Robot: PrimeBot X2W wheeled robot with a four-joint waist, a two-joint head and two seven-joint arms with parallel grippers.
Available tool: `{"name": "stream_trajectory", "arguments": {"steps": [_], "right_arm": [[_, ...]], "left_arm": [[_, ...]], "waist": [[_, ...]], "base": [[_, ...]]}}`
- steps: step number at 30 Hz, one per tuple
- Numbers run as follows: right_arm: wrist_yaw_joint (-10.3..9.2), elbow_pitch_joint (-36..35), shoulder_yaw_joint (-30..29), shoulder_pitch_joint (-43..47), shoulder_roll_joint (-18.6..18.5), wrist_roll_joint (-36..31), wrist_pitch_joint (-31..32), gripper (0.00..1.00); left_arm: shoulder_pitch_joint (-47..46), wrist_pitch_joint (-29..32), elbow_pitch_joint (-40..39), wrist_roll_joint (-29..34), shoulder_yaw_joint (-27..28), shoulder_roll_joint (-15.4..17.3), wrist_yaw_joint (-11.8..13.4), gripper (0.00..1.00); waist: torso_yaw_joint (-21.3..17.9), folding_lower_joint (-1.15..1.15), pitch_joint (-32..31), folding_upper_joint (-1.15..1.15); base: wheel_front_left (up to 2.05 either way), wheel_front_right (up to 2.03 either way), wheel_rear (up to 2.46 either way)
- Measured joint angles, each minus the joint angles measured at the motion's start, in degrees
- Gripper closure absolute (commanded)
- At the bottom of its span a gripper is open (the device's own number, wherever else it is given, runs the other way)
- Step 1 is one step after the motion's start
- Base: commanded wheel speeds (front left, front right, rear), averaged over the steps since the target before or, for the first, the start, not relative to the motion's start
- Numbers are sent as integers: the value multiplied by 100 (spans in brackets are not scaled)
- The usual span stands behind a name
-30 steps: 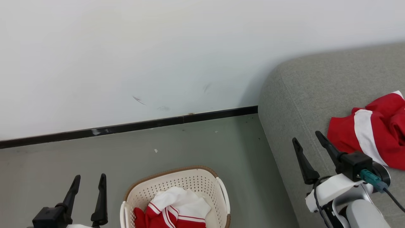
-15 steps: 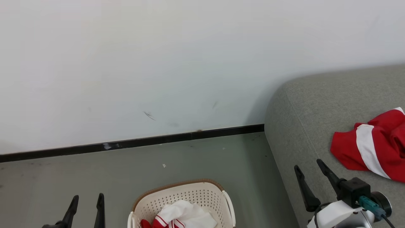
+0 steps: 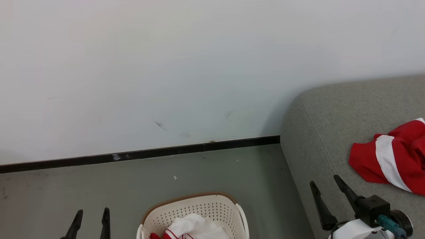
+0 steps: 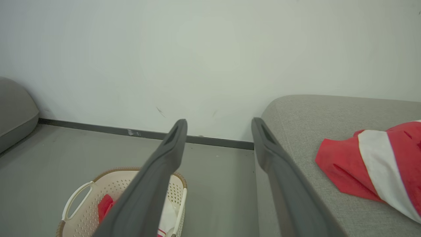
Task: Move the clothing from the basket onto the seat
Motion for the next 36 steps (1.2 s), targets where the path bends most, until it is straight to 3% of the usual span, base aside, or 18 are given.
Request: {"name": "stream_trajectory", "arguments": {"steps": [14,36], "right_arm": [[0,-163,-2,125,5,10,0,0],[0,-566,-83,168,10,126,0,0]], "left_arm": [[70,0,-97,51,19,-44,-49,0],[-284,244,282,391,-532,120,-321,0]], "waist": [[23,0,77,0],[-48,0,605,0]], "base": [[0,0,0],[0,0,0]]}}
